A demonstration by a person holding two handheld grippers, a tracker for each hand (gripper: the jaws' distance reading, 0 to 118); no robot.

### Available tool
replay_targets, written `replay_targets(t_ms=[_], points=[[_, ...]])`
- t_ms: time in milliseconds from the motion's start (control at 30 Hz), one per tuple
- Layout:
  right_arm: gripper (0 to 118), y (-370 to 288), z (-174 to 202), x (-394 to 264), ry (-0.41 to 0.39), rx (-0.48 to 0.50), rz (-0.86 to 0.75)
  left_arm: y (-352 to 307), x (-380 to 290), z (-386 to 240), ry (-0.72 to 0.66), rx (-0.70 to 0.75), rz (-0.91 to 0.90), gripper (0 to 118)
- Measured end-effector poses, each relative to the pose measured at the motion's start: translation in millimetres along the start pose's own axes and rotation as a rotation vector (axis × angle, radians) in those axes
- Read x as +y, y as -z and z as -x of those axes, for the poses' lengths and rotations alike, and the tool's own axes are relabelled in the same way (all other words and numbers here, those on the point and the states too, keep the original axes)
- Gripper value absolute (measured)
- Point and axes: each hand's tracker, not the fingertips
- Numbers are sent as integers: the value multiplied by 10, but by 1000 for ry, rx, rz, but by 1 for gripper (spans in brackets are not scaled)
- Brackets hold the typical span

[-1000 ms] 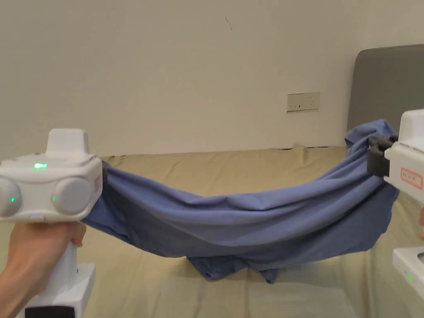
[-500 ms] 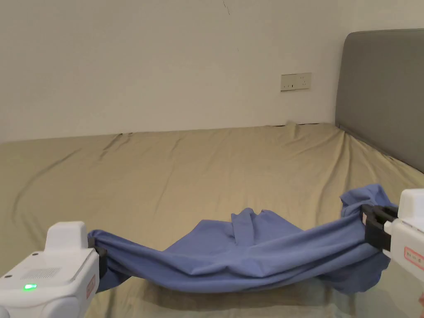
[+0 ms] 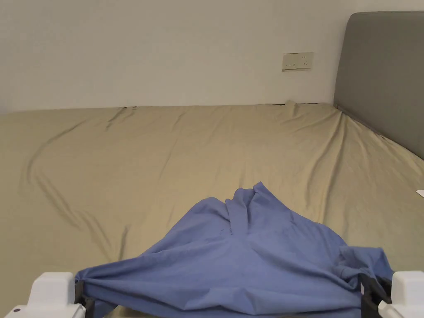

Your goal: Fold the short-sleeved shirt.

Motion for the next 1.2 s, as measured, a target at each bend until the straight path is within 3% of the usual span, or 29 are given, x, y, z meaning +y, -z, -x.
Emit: replay_targets(t_ms=[67,167,200,233,267,300,333,367,500,633,667,700,767,800,833,900,1100,1200], points=[[11,12,13,-77,1,-7,14,25,-60,35,-77,-20,32,0],[11,27,-19,-98,40,-8,18,48,-110,22,-41,5,28,1],[17,11,-40,-97,54,-7,14,57,-118,33,-41,3,26,10],[36,6,-56,-93,61,-8,16,39,-123,40,-48,-5,24,32],[66,2,-77,-97,72,-7,19,51,-125,67,-76,-44,40,73],[109,6,-88,-107,84,-6,25,97,-123,85,-90,-71,98,118],[118,2,-98,-112,90,-13,35,118,-145,71,-86,-80,151,114],[118,-55,-102,-133,96,6,16,25,-180,16,-111,-118,97,110],[118,-195,-154,-101,70,-27,9,-46,-269,-95,-33,-28,116,113],[114,-445,-72,86,40,-28,-105,-324,-140,-70,-121,-60,47,108],[108,-533,-47,157,26,-24,-138,-430,-78,-58,-128,-62,5,98],[94,-638,4,238,9,-26,-181,-555,-20,-77,-121,-53,-48,71],[54,-838,85,358,-19,-12,-249,-772,104,-72,-109,4,-120,0],[20,-936,124,400,-23,-7,-283,-859,151,-90,-109,38,-144,2],[20,-1001,159,421,-27,0,-306,-936,174,-96,-114,47,-175,1],[4,-1130,237,442,-18,-17,-346,-1102,213,-37,-115,5,-192,0],[2,-1223,316,437,-1,30,-360,-1132,188,46,-125,12,-150,0],[2,-1207,372,426,-33,25,-359,-1057,146,86,-127,18,-125,0]])
